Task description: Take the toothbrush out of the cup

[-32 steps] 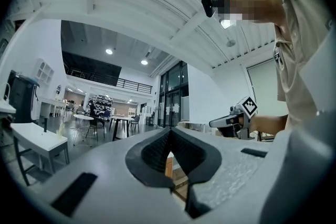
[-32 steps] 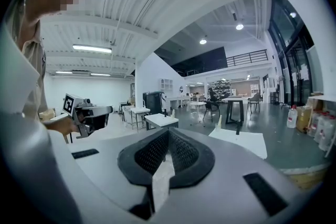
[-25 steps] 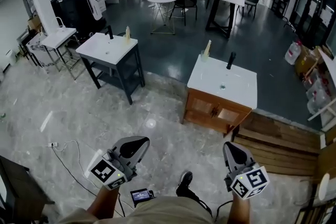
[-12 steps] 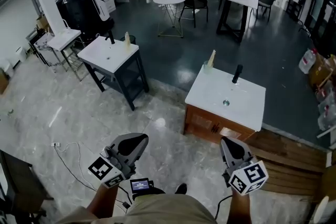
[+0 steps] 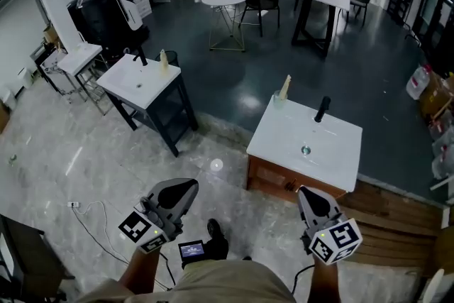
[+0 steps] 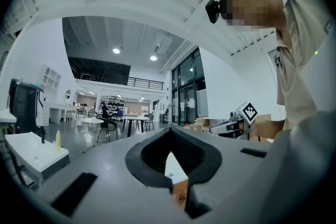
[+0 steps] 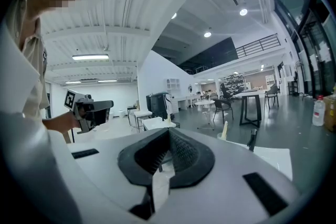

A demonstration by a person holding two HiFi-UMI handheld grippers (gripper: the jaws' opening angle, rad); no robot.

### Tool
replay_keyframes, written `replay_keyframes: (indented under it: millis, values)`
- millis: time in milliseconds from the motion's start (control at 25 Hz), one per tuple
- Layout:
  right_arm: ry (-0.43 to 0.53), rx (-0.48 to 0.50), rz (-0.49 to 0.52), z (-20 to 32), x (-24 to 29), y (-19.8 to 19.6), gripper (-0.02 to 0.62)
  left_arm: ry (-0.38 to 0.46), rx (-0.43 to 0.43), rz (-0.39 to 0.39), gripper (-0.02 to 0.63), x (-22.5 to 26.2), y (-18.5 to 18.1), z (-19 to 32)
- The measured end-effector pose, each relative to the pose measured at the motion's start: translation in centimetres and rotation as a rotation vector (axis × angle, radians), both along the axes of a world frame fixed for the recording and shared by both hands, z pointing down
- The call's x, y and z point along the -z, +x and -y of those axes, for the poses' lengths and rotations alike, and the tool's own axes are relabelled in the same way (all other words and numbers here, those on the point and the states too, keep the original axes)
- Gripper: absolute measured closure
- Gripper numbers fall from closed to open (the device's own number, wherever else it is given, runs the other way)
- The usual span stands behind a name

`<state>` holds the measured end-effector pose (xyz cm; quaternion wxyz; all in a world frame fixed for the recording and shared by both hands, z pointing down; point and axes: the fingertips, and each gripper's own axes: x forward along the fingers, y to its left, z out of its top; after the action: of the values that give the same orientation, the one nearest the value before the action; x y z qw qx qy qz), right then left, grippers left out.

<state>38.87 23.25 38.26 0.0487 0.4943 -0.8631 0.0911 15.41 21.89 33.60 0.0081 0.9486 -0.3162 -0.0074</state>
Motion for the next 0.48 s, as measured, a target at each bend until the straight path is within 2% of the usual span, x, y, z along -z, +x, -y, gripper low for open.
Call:
replay_keyframes:
  millis: [480]
  values:
    - [-0.026,-0.120,-0.030,17.7,-0.3,-2.0,0.591,-0.001,-0.115,-0.026,0.600,-0.1,-2.4,18.8]
